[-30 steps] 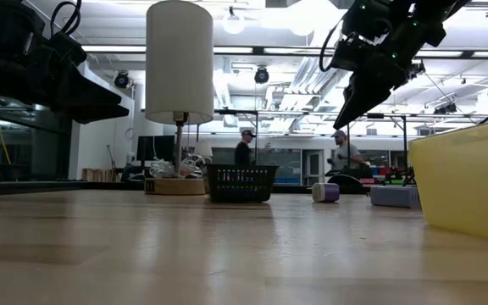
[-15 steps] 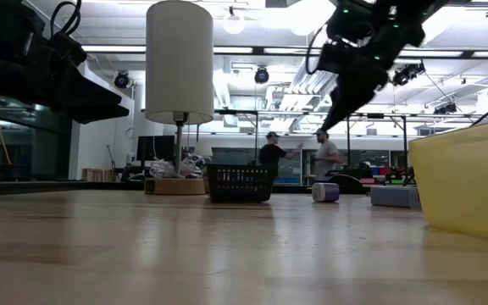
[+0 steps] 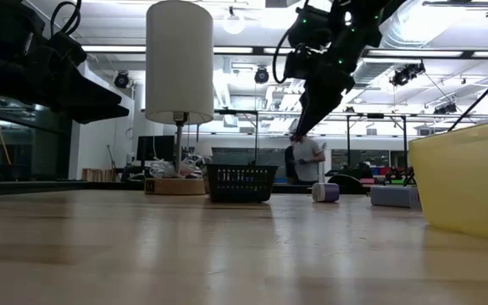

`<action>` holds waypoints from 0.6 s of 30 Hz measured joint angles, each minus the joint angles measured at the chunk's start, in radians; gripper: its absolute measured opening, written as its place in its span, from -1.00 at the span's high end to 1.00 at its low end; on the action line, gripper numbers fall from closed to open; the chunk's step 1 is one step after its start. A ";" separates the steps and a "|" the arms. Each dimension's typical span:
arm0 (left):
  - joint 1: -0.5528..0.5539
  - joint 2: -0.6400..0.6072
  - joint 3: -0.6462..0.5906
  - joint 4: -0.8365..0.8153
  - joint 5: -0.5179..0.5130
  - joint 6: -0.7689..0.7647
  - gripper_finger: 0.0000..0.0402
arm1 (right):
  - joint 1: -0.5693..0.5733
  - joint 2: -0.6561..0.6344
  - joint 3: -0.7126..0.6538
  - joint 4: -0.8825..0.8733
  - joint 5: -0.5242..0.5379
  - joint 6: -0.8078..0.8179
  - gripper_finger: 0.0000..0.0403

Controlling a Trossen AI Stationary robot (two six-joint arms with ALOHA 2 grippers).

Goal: Pick & Place Office items
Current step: Put the violet charger adaptor into the yellow bin

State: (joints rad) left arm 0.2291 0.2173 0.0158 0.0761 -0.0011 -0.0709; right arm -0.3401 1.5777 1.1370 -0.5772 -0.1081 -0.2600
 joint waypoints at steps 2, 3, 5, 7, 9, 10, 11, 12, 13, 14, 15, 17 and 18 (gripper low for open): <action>0.000 0.000 0.000 0.000 0.000 0.000 -0.53 | 0.000 0.003 0.005 -0.009 -0.003 -0.005 0.18; 0.000 0.000 0.000 0.000 0.000 0.000 -0.53 | 0.000 0.003 0.005 -0.012 -0.004 -0.007 0.18; 0.000 0.000 0.000 0.000 0.000 0.000 -0.53 | 0.002 0.002 0.005 -0.011 -0.007 -0.007 0.18; 0.000 0.000 0.000 0.000 0.000 0.000 -0.53 | 0.002 0.002 0.005 -0.018 -0.026 -0.008 0.18; 0.000 0.000 0.000 0.000 0.000 0.000 -0.53 | 0.002 0.002 0.005 -0.025 -0.044 -0.020 0.18; 0.000 0.000 0.000 0.000 0.000 0.000 -0.53 | 0.002 0.002 0.005 -0.031 -0.051 -0.030 0.18; 0.000 0.000 0.000 0.000 0.000 0.000 -0.53 | 0.002 0.002 0.005 -0.040 -0.053 -0.037 0.18; 0.000 0.000 0.000 0.000 0.000 0.000 -0.53 | 0.002 0.002 0.005 -0.049 -0.053 -0.047 0.18; 0.000 0.000 0.000 0.000 0.000 0.000 -0.53 | 0.002 0.002 0.005 -0.057 -0.053 -0.058 0.18; 0.000 0.000 0.000 0.000 0.000 0.000 -0.53 | 0.002 0.002 0.005 -0.062 -0.053 -0.065 0.18; 0.000 0.000 0.000 0.000 0.000 0.000 -0.53 | 0.002 0.002 0.005 -0.068 -0.053 -0.069 0.18; 0.000 0.000 0.000 0.000 0.000 0.000 -0.53 | 0.002 0.002 0.005 -0.080 -0.053 -0.078 0.18; 0.000 0.000 0.000 0.000 0.000 0.000 -0.53 | 0.002 0.002 0.005 -0.085 -0.053 -0.078 0.18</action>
State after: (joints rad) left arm 0.2289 0.2173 0.0158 0.0757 -0.0012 -0.0708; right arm -0.3382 1.5799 1.1416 -0.6620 -0.1608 -0.3378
